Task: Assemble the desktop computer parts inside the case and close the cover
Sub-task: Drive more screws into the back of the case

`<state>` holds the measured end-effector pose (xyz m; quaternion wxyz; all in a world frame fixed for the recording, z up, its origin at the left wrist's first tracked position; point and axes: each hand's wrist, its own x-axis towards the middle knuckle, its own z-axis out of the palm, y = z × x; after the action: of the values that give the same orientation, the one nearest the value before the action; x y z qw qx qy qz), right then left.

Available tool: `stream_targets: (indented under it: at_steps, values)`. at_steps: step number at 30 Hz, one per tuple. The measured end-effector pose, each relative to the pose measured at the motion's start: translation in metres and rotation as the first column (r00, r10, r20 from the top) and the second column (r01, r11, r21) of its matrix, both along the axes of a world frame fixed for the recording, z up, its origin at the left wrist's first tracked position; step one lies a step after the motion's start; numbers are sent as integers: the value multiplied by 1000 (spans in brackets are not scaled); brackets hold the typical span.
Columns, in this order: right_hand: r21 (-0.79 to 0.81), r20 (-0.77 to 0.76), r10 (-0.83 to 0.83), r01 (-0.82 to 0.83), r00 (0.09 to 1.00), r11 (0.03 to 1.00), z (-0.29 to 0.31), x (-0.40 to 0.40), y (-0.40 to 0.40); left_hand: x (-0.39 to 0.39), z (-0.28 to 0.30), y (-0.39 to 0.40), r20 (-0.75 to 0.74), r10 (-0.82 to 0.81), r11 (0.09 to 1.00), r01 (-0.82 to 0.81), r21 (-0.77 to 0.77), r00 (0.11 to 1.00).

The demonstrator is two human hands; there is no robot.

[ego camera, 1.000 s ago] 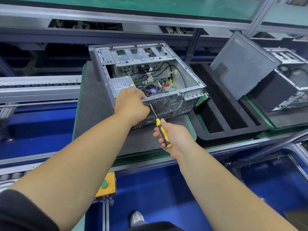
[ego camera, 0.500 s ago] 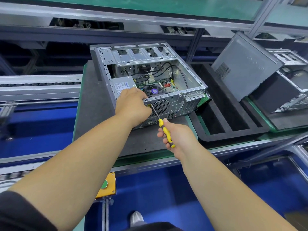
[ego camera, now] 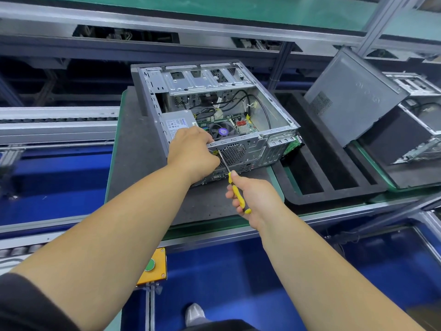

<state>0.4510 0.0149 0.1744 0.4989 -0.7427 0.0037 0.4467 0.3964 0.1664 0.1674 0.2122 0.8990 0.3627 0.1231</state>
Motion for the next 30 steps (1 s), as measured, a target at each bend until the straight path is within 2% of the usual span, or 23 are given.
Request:
stream_targets:
  at_steps: [4,8,11,14,16,19,23,26,30]
  values:
    - [-41,-43,26,-28,999,999,0,2,4,0,1,0,-2,-4,1000,4,-5,1000]
    - [56,-144,-27,35,989,998,-1,2,1,-1,2,0,-9,-9,1000,9,-6,1000]
    - [78,-81,-68,74,994,994,-2,-1,-2,-1,2,0,-5,-5,1000,5,-11,1000]
    - [38,14,-26,26,1000,999,-2,0,-2,0,2,0,-8,-4,1000,4,-15,1000]
    - [-12,14,4,-4,1000,1000,0,0,0,0,2,0,-7,-5,1000,5,-18,1000]
    - [-34,-79,-1,-1,997,999,2,4,3,-1,1,0,-1,-5,1000,5,-30,1000]
    - [70,-244,-38,57,969,996,-1,7,1,-1,1,-1,0,1,1000,-1,-27,1000]
    - [97,-187,-90,110,978,989,-4,4,-2,-1,0,0,5,3,1000,-2,-27,1000]
    - [28,-44,-57,58,997,998,-4,4,-1,-1,0,0,7,0,999,0,-32,1000]
